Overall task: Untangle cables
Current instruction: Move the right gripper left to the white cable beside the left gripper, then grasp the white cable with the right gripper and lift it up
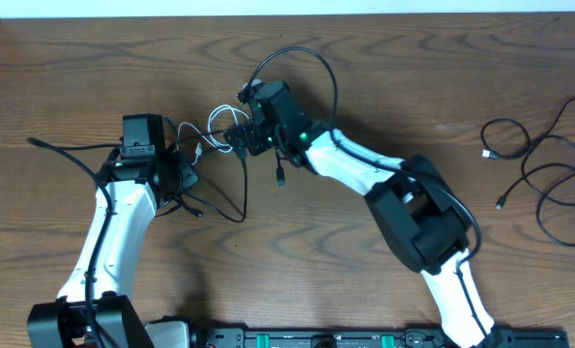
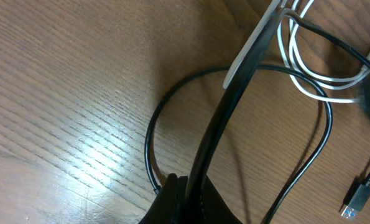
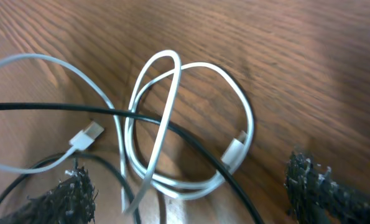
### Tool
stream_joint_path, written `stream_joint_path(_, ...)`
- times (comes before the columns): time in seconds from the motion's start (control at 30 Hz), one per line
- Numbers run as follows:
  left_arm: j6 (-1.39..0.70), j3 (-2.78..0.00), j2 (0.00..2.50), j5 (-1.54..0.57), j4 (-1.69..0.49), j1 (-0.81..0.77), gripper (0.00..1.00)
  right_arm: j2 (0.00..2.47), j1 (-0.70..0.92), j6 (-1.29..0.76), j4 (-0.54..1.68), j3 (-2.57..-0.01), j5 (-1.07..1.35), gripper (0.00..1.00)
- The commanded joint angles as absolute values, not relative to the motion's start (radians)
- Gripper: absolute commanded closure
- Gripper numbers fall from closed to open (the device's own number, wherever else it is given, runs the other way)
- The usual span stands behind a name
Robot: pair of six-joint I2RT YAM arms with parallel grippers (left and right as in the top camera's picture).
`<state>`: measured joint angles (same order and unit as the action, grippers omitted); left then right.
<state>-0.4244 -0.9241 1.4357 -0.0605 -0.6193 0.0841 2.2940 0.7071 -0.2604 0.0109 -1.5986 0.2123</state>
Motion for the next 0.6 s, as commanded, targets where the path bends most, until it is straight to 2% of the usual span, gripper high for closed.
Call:
stream_joint_path(0.0, -0.412, -0.920, 1.439, -0.039, -0.618, 0.086, 0.93, 2.321, 0.727, -0.261, -0.024, -1.607, 0.211, 0.12)
stream_joint_path(0.07, -0.412, -0.920, 1.439, -0.026, -0.619, 0.086, 0.93, 2.320, 0.727, -0.262, -0.039, -1.607, 0.245, 0.35)
stream_joint_path(0.13, -0.413, -0.920, 1.439, -0.006, -0.619, 0.086, 0.92, 2.310, 0.726, -0.266, -0.059, -1.607, 0.320, 0.69)
stream_joint_path(0.17, -0.413, -0.920, 1.439, -0.006, -0.619, 0.086, 0.93, 2.301, 0.722, -0.271, -0.068, -1.607, 0.360, 0.92)
stream_joint_path(0.2, -0.413, -0.920, 1.439, -0.006, -0.619, 0.086, 0.92, 2.292, 0.714, -0.286, -0.080, -1.608, 0.398, 0.99)
stream_joint_path(0.3, -0.412, -0.918, 1.439, -0.006, -0.619, 0.086, 0.93, 2.239, 0.679, -0.343, -0.059, -1.608, 0.429, 0.99)
stream_joint_path(0.57, -0.431, -0.906, 1.439, -0.006, -0.606, 0.086, 0.93, 2.060, 0.591, -0.321, 0.114, -1.608, 0.516, 0.99)
